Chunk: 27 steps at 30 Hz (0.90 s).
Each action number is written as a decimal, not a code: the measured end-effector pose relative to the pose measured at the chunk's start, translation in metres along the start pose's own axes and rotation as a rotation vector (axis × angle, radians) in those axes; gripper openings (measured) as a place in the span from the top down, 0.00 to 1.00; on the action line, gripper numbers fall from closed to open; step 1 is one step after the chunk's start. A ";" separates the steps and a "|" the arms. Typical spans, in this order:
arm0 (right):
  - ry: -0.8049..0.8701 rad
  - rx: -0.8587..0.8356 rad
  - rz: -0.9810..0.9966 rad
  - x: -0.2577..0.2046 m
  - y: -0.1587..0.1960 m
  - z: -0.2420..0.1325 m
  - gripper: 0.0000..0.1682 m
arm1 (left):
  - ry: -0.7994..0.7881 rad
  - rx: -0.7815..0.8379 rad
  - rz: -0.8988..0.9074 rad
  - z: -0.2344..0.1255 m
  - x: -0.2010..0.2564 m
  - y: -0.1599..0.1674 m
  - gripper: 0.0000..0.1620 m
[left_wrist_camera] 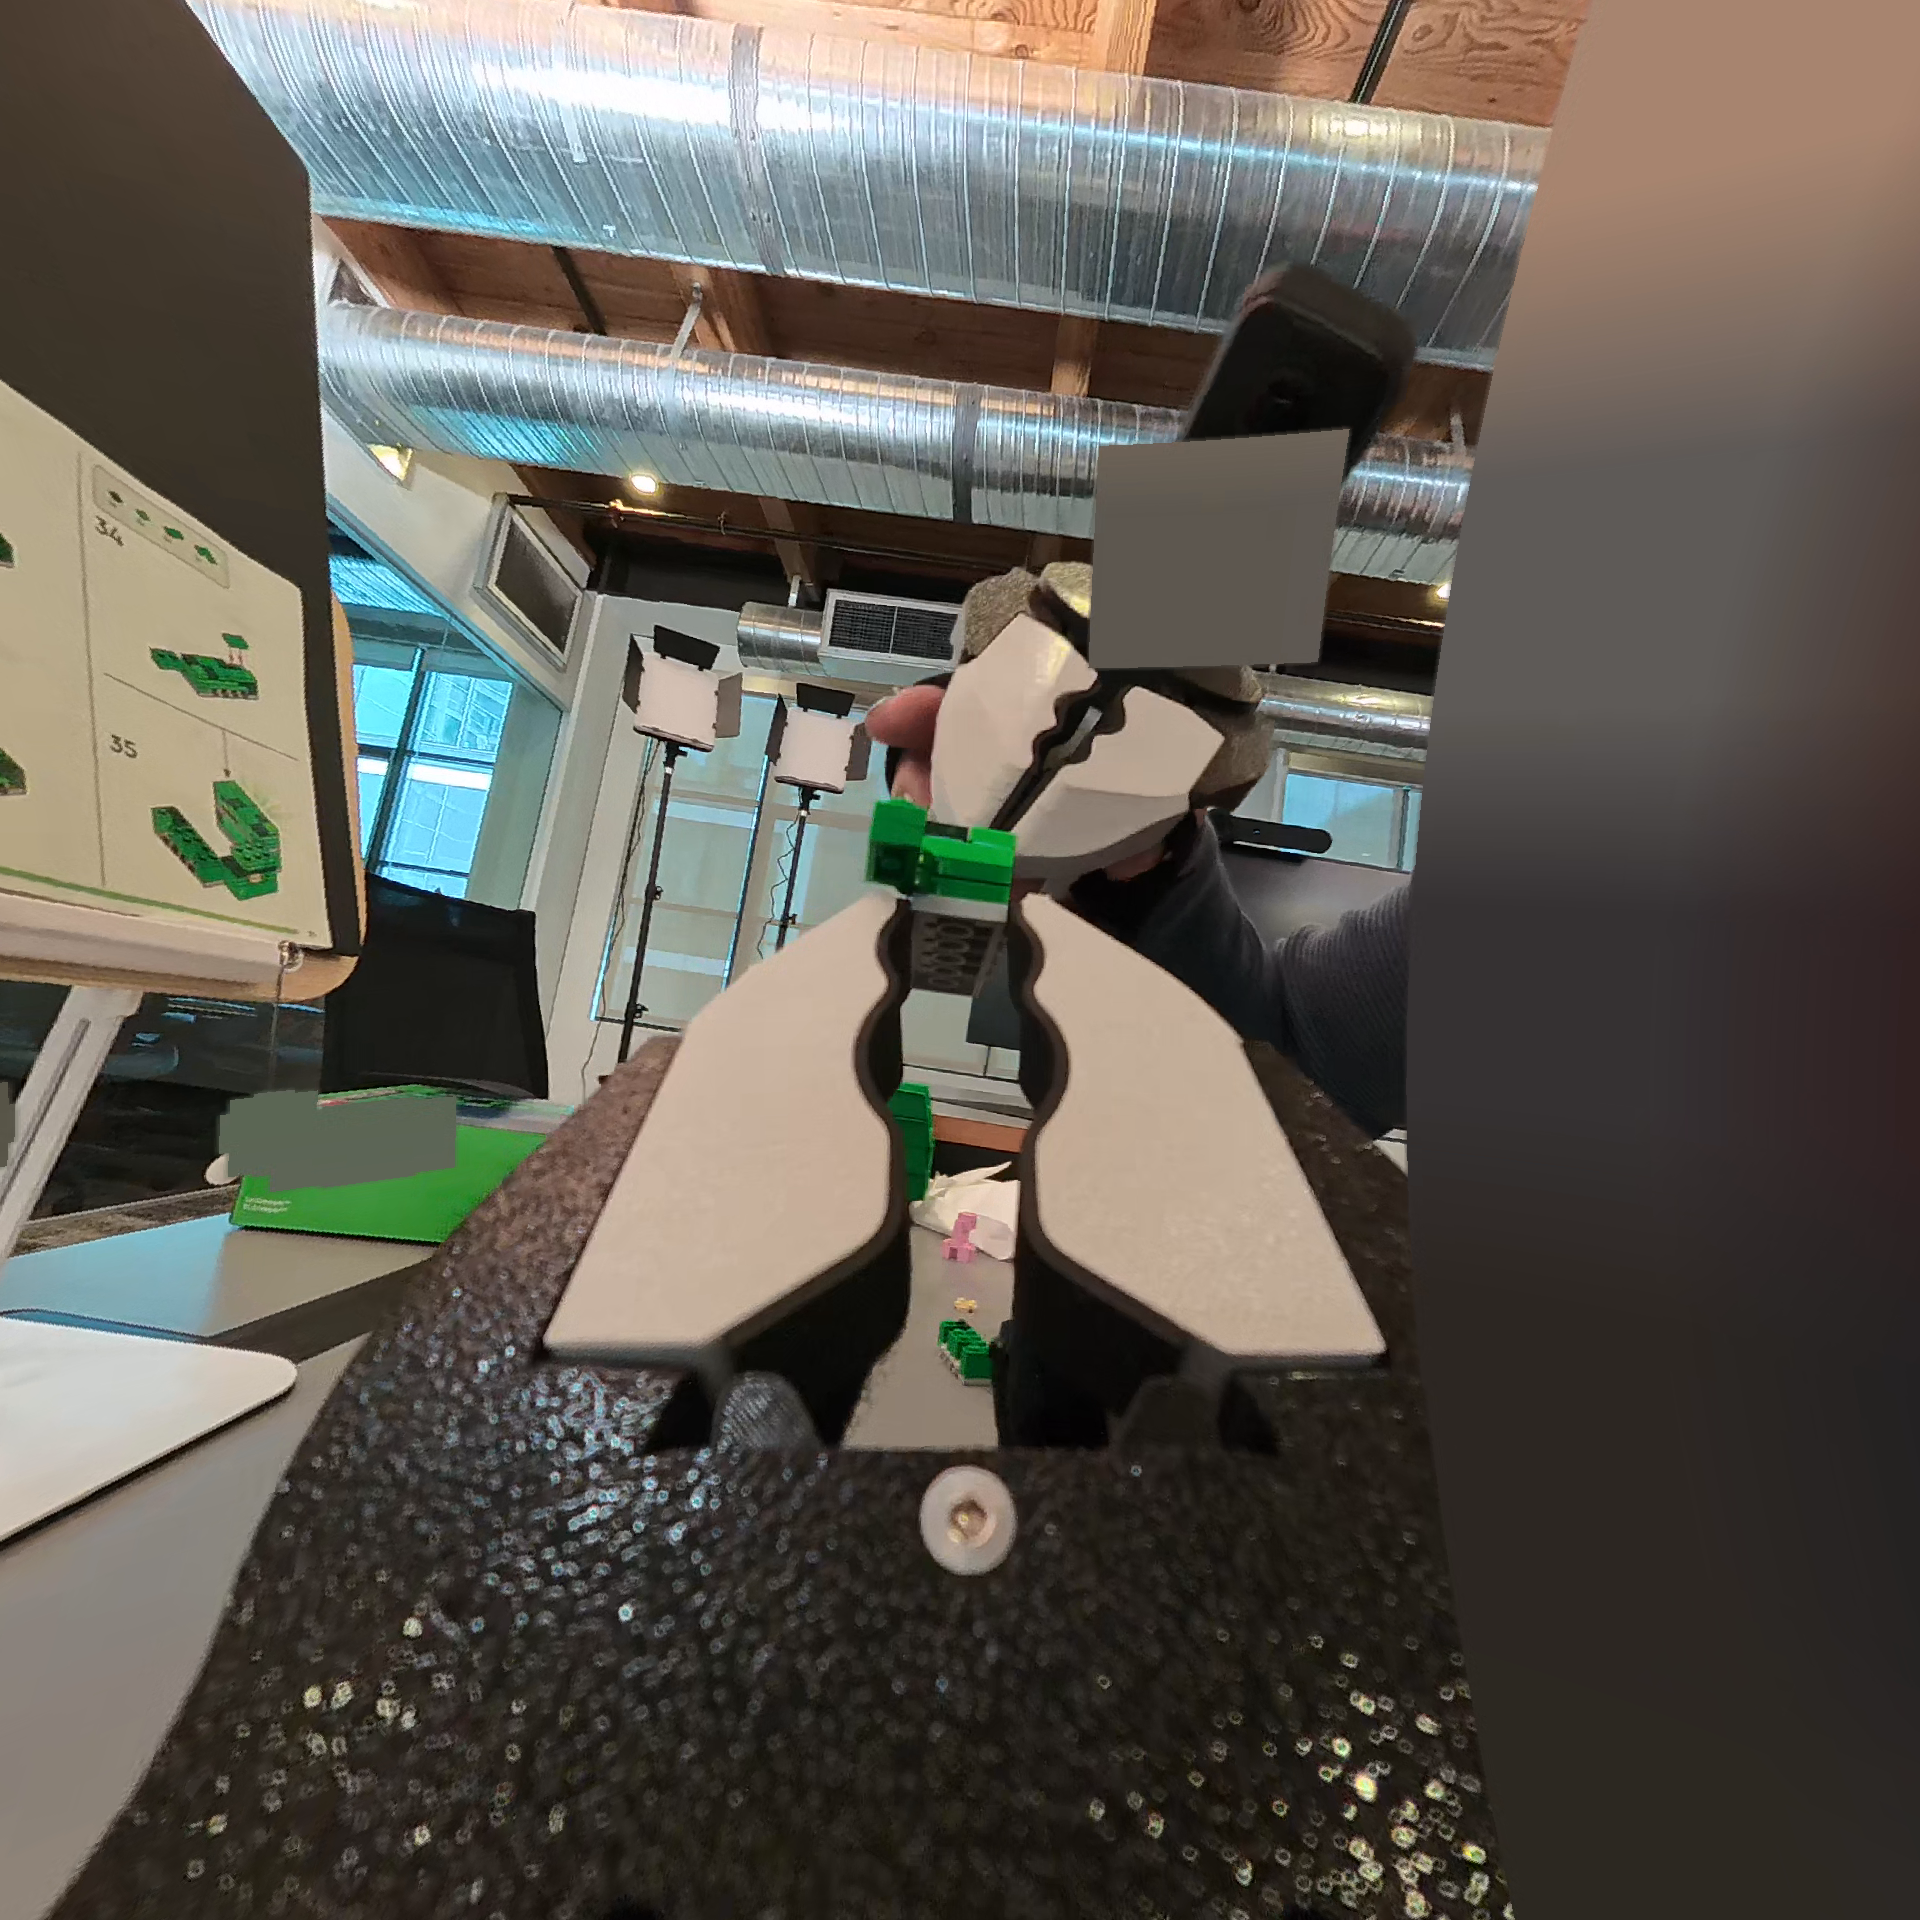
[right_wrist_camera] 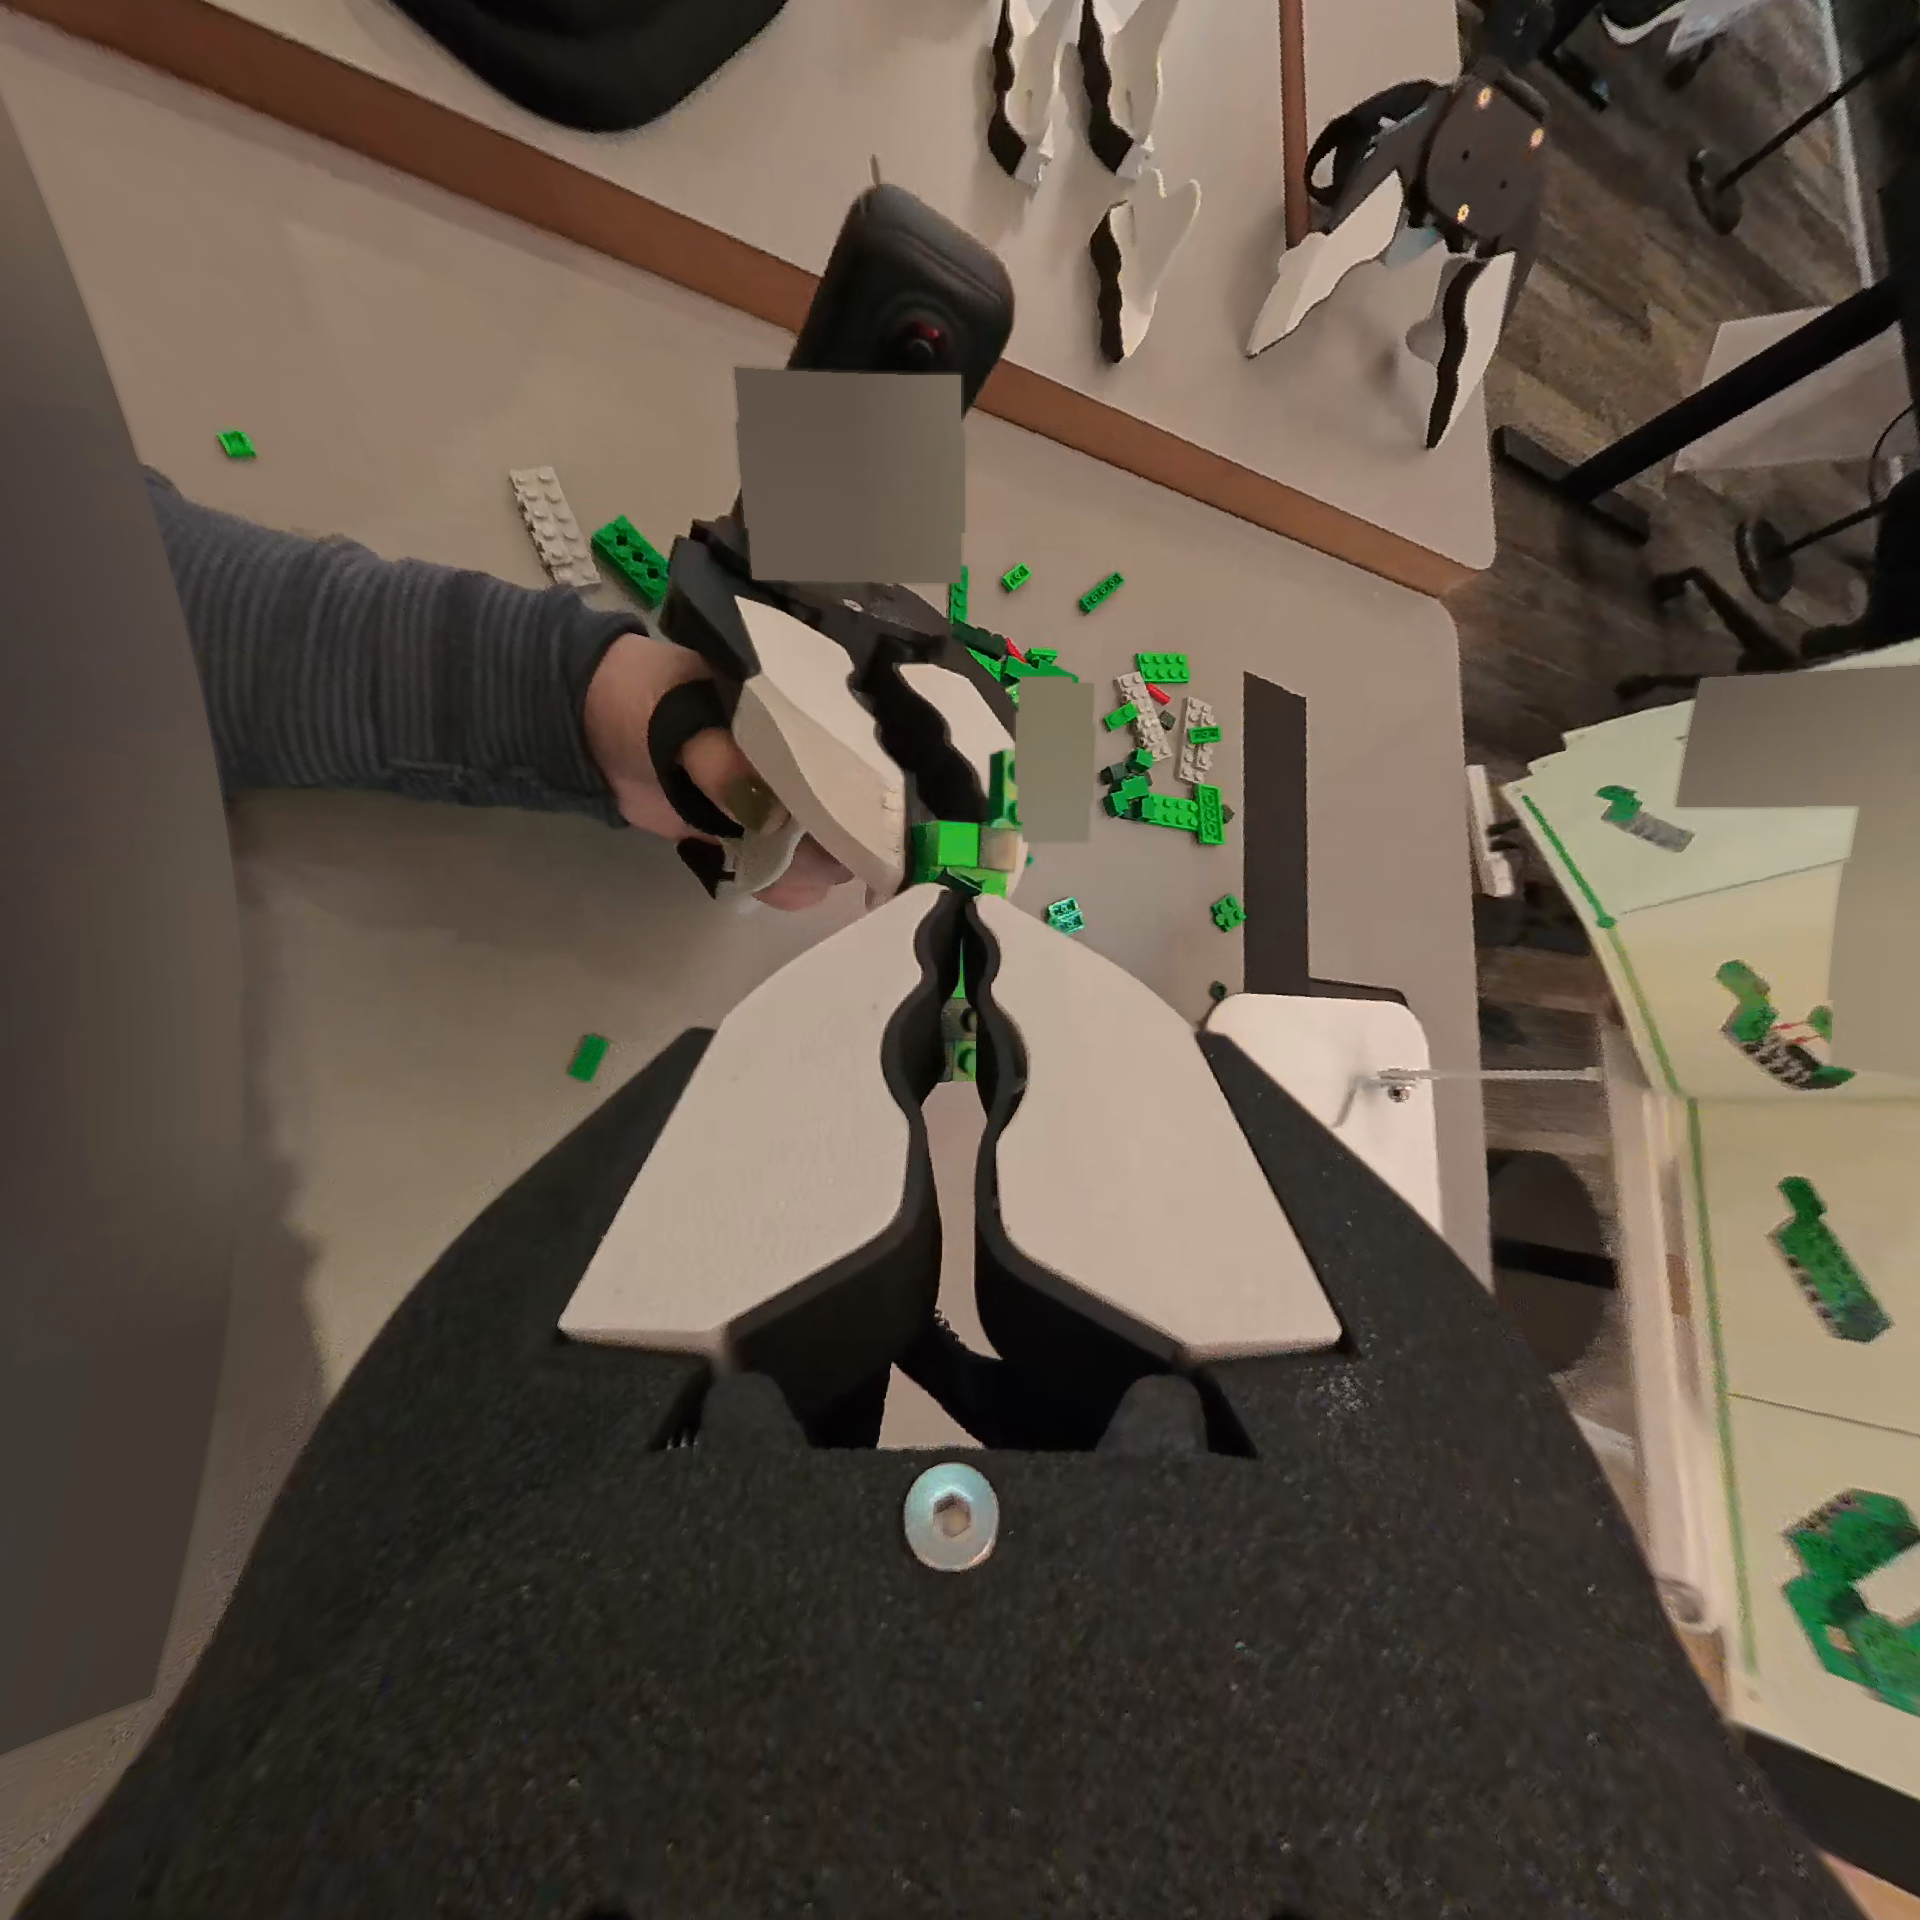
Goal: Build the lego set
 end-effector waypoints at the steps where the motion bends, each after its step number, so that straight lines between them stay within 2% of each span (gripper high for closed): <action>1: 0.004 -0.005 -0.027 0.000 0.000 0.000 1.00 | 0.004 -0.001 -0.007 0.000 0.000 0.000 0.90; 17: 0.061 -0.034 -0.143 0.002 0.000 0.001 1.00 | 0.021 -0.025 -0.031 0.002 0.001 0.004 0.90; 27: 0.158 -0.061 -0.245 0.006 0.004 0.004 1.00 | -0.010 -0.020 -0.053 0.001 -0.004 0.005 0.90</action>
Point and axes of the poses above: each gripper's, where its closed fingertips meet, z out along the fingers, y out of its underside, x = y × z across the jaws, the point moved 3 cm from there along -z, back along the fingers
